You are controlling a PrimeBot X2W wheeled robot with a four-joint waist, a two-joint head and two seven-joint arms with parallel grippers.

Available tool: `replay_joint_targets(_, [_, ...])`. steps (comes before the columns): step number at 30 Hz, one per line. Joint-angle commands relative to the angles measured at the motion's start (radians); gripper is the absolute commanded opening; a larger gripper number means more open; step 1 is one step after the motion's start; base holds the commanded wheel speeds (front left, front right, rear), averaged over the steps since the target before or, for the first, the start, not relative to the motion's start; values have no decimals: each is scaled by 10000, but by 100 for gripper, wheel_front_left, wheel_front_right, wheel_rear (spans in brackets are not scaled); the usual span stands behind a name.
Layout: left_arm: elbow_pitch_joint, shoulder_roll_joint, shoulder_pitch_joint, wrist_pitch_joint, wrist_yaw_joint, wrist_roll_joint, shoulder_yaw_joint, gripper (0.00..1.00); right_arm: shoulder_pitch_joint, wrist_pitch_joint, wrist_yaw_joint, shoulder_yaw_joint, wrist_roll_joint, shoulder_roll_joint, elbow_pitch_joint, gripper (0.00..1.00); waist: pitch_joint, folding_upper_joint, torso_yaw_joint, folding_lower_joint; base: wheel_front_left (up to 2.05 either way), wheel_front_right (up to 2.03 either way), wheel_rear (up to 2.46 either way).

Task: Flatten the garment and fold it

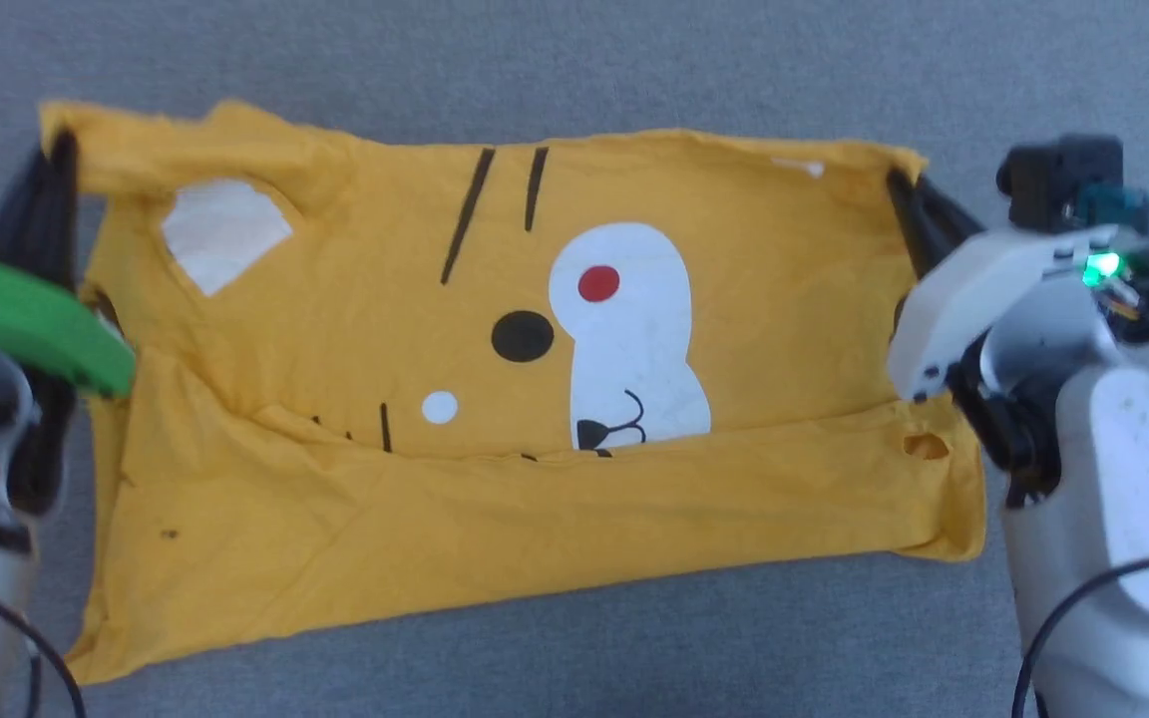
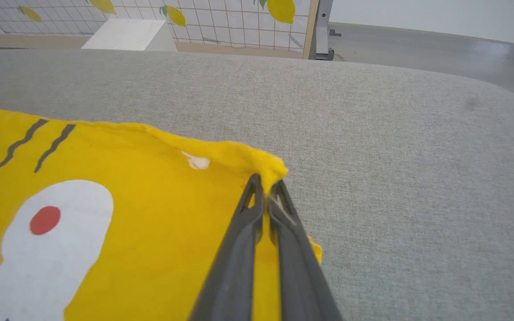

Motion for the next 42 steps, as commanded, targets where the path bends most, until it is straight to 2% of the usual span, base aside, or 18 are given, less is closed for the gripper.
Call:
replay_joint_targets(1, [-503,-118,1094,-194,261,-271,183,0,579,-315,-15,9,173,-75,-112,0,-1089,0,549,0,0,0,0])
replay_joint_targets(7, [-1685,-435,3507,-436,822,-804,434,0,1776,-402,-15,-276,360,-343,-218,0,-1657,0,812,0,0,0,0])
replay_joint_targets(13, [-2218,-838,5177,-536,1128,-1229,406,0,2608,208,-15,-552,204,-741,-178,0,-1981,0,994,0,0,0,0])
replay_joint_targets(21, [-1777,-1123,5923,-437,743,-1497,-123,0,3259,1571,-15,-259,302,-1194,-38,0,-2016,0,1114,0,0,0,0])
replay_joint_targets(29, [-368,-1372,5549,-279,349,-1323,-785,0,3463,2851,-15,-228,483,-1010,118,0,-1966,0,1086,0,0,0,0])
replay_joint_targets(30, [-253,-1429,5509,-293,327,-1341,-811,0,3485,2913,-15,-258,508,-960,91,33,-1989,0,1082,0,0,0,0])
replay_joint_targets(31, [-127,-1480,5469,-326,303,-1334,-848,27,3524,2929,-15,-278,546,-904,26,96,-2042,0,1084,0,0,0,0])
replay_joint_targets(32, [-48,-1503,5449,-352,297,-1297,-887,76,3572,2938,-15,-331,575,-856,-23,100,-2085,0,1088,0,0,0,0])
replay_joint_targets(33, [1,-1531,5409,-467,300,-1213,-913,100,3642,2897,-15,-418,611,-796,-113,100,-2146,0,1108,0,0,0,0])
replay_joint_targets(36, [6,-1604,5316,-1006,373,-903,-893,100,3868,2493,-15,-582,640,-663,-459,100,-2329,0,1172,0,0,0,0])
replay_joint_targets(42, [-254,-1817,5031,-2342,686,56,-744,100,4541,919,-15,-1239,759,-147,-1221,100,-2747,0,1346,0,0,0,0])
